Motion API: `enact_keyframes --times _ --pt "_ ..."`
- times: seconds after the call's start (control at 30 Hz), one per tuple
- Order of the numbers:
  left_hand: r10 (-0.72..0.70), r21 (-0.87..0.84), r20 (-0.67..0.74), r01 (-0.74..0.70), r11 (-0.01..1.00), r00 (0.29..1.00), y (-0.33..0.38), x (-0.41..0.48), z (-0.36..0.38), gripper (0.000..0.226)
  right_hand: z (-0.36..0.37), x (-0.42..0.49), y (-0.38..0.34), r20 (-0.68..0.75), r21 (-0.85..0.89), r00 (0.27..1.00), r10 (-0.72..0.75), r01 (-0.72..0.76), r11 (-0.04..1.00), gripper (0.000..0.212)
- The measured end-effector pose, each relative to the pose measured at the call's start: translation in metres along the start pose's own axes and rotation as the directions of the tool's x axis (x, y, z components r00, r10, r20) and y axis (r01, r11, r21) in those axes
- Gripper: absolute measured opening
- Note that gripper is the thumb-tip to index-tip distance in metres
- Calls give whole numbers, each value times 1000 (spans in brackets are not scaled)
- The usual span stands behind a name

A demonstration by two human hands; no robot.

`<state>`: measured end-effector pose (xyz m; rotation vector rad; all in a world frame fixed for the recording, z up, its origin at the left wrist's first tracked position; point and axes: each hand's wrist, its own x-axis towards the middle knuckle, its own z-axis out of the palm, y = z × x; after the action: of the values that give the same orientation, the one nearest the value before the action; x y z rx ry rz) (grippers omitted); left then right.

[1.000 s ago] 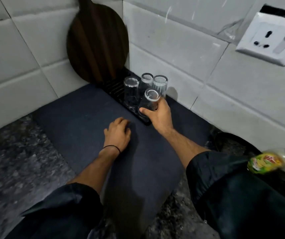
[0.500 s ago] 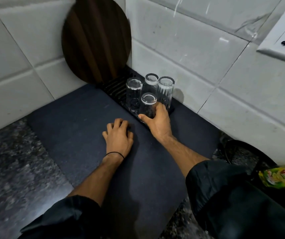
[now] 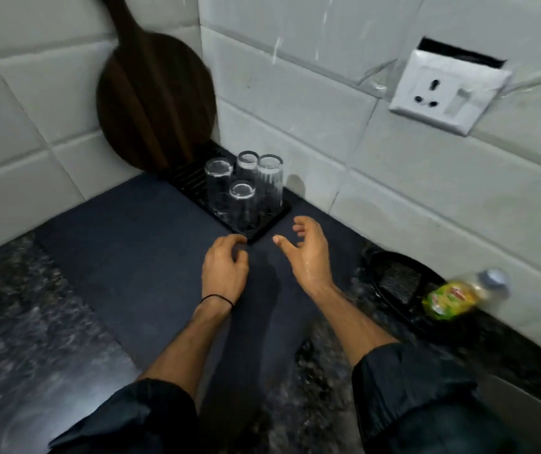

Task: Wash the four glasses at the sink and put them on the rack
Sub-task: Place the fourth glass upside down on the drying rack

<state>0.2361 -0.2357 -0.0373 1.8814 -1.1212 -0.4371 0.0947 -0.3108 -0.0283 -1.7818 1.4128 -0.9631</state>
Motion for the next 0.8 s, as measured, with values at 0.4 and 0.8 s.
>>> enact_keyframes --times 0.4,0.8 --pt "485 -445 294 -331 832 824 198 -195 127 19 -283 -191 48 -279 -43 960 -36 24 999 8" --pt "432 56 614 -582 811 660 358 -299 237 34 -456 -331 100 -513 -89 853 98 -166 982 12"
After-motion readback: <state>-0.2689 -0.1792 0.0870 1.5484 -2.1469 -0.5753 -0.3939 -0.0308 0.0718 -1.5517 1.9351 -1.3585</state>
